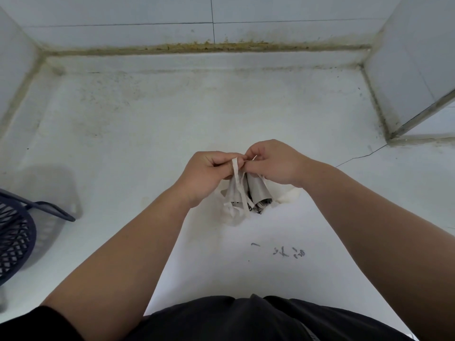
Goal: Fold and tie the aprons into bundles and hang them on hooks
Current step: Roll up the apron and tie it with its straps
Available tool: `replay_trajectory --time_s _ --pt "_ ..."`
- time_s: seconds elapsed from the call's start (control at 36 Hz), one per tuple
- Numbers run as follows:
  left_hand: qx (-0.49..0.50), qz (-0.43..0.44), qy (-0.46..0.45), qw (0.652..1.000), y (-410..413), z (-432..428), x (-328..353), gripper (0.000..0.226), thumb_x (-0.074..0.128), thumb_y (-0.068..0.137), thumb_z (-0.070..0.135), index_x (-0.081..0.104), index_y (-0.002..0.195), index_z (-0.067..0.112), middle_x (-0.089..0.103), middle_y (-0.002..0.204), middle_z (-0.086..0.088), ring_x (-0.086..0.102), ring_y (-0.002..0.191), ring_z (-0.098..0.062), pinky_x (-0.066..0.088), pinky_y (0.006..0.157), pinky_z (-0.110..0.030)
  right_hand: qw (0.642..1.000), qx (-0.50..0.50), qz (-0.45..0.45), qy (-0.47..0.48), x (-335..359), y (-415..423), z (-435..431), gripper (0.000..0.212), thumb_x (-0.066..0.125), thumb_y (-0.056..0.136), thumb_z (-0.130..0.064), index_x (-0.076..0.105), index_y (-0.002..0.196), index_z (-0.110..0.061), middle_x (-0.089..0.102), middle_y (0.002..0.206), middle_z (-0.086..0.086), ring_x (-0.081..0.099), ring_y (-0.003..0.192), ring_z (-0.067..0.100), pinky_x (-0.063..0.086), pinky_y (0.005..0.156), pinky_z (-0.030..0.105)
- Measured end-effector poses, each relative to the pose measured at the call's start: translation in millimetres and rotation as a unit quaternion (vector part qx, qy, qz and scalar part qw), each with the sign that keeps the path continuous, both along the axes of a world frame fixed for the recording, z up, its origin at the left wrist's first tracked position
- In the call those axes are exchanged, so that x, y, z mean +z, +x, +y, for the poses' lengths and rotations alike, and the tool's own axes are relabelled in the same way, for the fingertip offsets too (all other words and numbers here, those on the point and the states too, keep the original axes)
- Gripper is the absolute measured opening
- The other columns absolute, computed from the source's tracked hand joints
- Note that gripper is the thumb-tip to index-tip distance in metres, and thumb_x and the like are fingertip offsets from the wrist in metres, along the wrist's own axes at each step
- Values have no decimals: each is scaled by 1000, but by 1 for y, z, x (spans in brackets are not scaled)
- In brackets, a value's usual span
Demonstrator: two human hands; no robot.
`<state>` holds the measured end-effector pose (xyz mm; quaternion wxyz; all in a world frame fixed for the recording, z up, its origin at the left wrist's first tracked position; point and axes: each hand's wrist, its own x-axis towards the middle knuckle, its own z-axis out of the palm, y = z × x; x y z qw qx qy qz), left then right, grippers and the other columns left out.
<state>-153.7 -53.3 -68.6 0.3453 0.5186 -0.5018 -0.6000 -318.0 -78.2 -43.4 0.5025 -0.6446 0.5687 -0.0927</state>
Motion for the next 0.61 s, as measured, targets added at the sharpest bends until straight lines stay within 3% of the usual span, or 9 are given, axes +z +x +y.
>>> replay_trajectory --time_s 0.11,0.22,0.31,0.39,0.5,0.61 --pt "28 39 27 999 -2 3 -4 17 59 92 9 72 100 16 74 90 -3 68 87 -15 54 78 -24 1000 -4 10 2 -1 4 0 9 54 92 -20 61 87 -22 62 64 -5 48 49 0 37 57 20" --pt "42 75 46 995 -2 4 -6 16 59 91 10 74 96 14 74 91 -9 68 91 -23 53 89 -34 992 -59 -88 73 0 4 2 18 53 90 -6 63 88 -21 63 70 -1 45 48 4 33 53 19" --pt "51 77 55 994 -1 5 -7 15 60 90 9 74 93 13 74 94 -2 68 95 -19 53 87 -29 957 -144 -205 145 -4 0 2 26 51 87 7 64 94 -14 57 80 3 39 57 12 32 53 23" --pt "57 94 61 992 -3 9 -6 15 59 91 7 73 92 11 74 87 2 68 87 -13 53 82 -25 902 -240 -309 183 -5 -4 2 20 57 86 6 63 96 -9 51 85 8 44 61 13 35 55 24" --pt "113 130 83 982 -7 10 -5 20 56 94 10 73 82 14 69 75 7 62 76 -9 50 79 -22 872 -331 -337 127 -8 -1 7 21 58 87 9 59 82 -12 49 73 3 51 61 12 47 62 24" --pt "178 207 118 955 -5 10 -9 27 52 96 11 68 74 11 67 74 4 62 74 -11 50 81 -25 889 -356 -285 33 -14 -1 9 22 57 88 8 54 80 -12 45 69 3 51 62 12 56 68 26"
